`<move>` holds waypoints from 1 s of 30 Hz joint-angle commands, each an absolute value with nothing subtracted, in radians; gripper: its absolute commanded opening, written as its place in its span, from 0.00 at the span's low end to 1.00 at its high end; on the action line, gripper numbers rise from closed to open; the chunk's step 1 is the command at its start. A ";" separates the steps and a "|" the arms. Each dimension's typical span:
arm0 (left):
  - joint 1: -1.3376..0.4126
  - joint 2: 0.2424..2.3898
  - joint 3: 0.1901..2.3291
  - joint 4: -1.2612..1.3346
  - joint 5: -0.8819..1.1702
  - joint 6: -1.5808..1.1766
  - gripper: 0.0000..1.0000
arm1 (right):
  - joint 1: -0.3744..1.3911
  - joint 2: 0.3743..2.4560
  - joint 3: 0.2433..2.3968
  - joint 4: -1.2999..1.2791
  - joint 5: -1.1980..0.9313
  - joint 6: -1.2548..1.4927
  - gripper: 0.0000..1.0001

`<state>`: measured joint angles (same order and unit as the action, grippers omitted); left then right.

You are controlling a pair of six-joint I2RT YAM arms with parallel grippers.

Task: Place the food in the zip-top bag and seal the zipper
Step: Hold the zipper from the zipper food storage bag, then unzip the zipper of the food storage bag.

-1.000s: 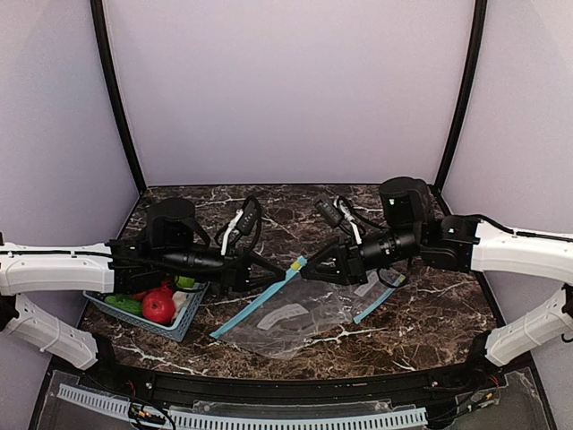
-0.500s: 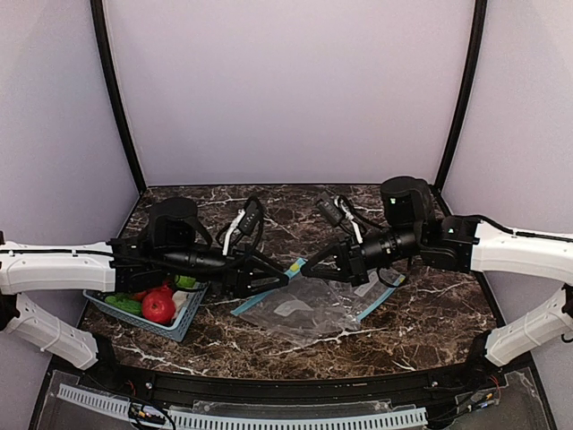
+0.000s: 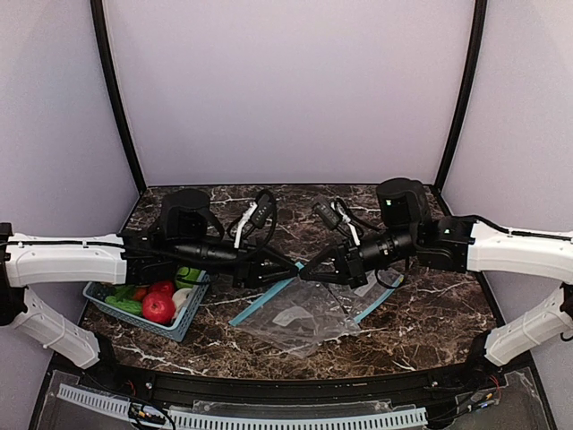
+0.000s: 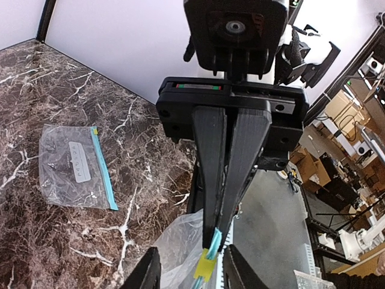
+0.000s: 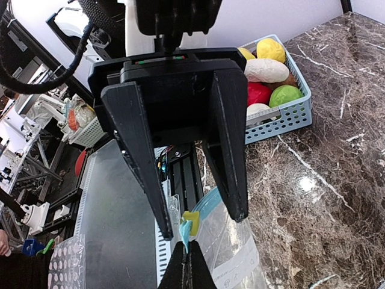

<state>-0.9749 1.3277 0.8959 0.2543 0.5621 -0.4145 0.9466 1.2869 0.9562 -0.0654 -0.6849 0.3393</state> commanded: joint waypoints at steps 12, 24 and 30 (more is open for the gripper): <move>-0.979 1.331 0.907 0.258 0.583 -0.407 0.01 | 0.939 1.298 0.972 -0.039 -0.661 0.349 0.00; -0.978 1.329 0.900 0.242 0.576 -0.400 0.01 | 0.936 1.272 0.966 -0.040 -0.582 0.354 0.00; -0.977 1.323 0.902 0.209 0.557 -0.385 0.01 | 0.931 1.222 0.960 -0.041 -0.506 0.362 0.00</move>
